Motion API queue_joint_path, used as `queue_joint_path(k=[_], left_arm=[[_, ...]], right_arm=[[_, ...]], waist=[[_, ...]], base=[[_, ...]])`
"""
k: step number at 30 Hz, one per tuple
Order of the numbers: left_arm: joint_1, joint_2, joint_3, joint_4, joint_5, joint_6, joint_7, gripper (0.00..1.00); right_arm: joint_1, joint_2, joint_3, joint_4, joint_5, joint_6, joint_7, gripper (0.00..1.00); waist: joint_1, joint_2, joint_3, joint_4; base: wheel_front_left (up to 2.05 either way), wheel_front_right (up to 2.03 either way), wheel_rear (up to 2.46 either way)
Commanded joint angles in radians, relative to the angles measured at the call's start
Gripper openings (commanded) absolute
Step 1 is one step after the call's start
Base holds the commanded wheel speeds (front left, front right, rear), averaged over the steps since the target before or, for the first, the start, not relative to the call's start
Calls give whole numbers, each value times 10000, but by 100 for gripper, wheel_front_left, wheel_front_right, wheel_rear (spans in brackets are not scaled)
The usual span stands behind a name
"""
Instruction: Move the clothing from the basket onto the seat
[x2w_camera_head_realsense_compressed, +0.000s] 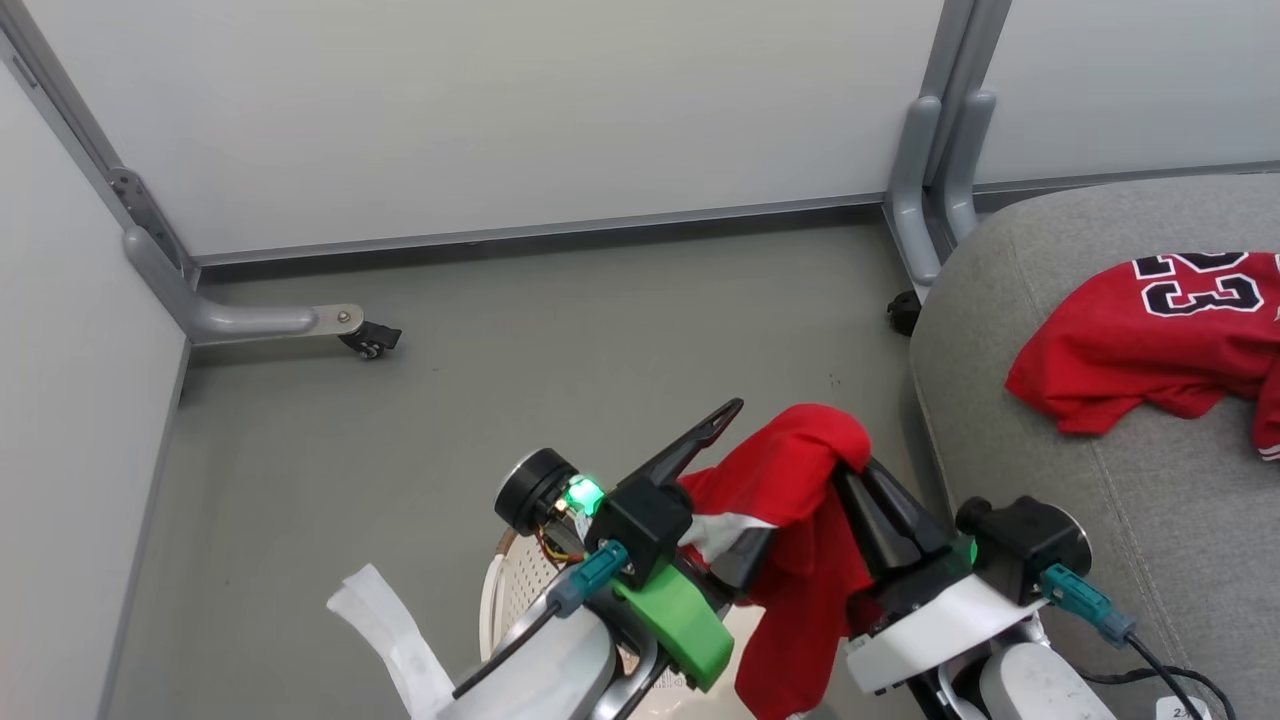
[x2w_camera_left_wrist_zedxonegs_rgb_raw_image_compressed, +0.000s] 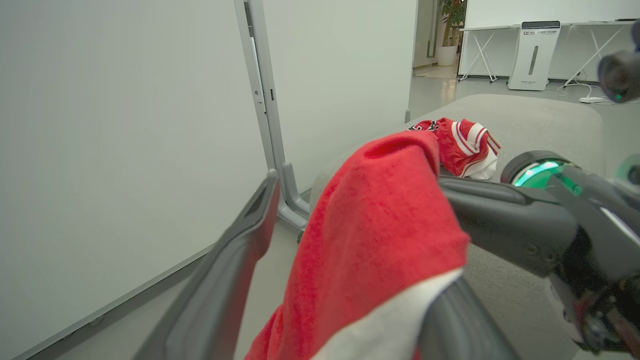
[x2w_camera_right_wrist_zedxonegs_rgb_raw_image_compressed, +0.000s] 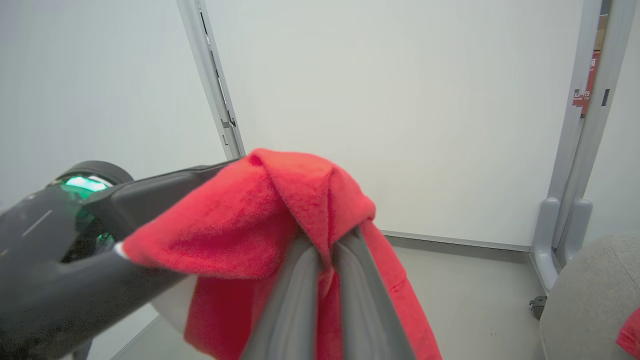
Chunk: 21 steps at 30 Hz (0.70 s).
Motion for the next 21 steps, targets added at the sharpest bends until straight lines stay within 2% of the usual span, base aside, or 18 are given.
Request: queue_joint_path(k=[1,11,18,21], left_arm=[[219,82,26,-74,-34,-81,-4,100],[1186,500,283,-839,475,-312,-4,100],[1968,859,1079,-1322,802,-225,-4,100],[2197,907,1353,-1629,962,-374,-6,100]], right_arm=[[98,-18,-107,-94,-29,-11,-2,0],[272,0,-646,-516,-112,-11,-2,0],[490,8,-966,-832,-153,-11,-2,0],[605,-7,-1105,-977,-163,-11,-2,0]], waist=[[0,0,-3,-18],[0,0,17,-359],[0,0,102,-959],[0,0,161,-1245]], base=[[0,0,0],[0,0,0],[0,0,0],[0,0,0]])
